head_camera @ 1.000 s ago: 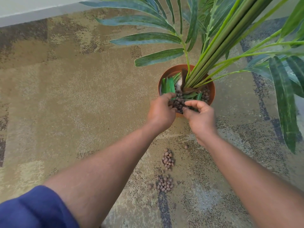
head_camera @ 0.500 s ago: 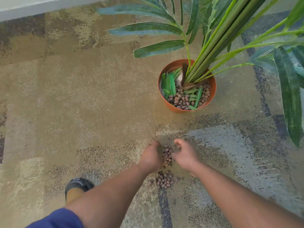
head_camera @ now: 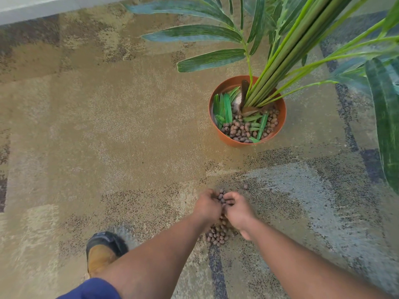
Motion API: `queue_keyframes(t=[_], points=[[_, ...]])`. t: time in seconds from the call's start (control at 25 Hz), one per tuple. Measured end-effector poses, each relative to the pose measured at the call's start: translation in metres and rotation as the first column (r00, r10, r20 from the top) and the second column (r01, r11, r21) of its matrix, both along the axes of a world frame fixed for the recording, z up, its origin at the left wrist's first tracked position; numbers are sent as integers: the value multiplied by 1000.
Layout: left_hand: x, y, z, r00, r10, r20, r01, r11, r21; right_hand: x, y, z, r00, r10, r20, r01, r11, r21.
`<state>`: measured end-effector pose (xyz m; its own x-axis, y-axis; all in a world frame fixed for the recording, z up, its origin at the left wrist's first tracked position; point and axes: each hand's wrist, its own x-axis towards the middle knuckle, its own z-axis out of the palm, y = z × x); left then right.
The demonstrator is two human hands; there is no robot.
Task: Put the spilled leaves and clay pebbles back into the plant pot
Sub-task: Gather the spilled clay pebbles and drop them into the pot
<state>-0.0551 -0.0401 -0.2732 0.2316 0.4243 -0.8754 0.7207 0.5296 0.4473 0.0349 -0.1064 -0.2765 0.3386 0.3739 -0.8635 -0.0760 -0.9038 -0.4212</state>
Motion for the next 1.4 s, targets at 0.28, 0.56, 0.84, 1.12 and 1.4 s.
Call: queue_keyframes(t=[0.28, 0.56, 0.84, 1.12, 1.4], points=[[-2, 12, 1, 982, 187, -1, -187, 981, -60, 1, 3, -1, 959, -283, -25, 284, 957, 55], [-2, 26, 15, 961, 271, 61, -269, 962, -42, 9, 12, 9, 890, -429, -153, 446, 889, 104], [8, 46, 52, 948, 273, 162, -289, 953, 87, 16, 39, 50, 866, -472, -166, 499, 840, 215], [45, 92, 111, 920, 130, 369, -269, 895, 356, 43, 84, 108, 798, -553, -238, 587, 625, 515], [102, 123, 114, 915, 126, 384, -277, 888, 367, 85, 122, 106, 753, -628, -196, 604, 541, 586]])
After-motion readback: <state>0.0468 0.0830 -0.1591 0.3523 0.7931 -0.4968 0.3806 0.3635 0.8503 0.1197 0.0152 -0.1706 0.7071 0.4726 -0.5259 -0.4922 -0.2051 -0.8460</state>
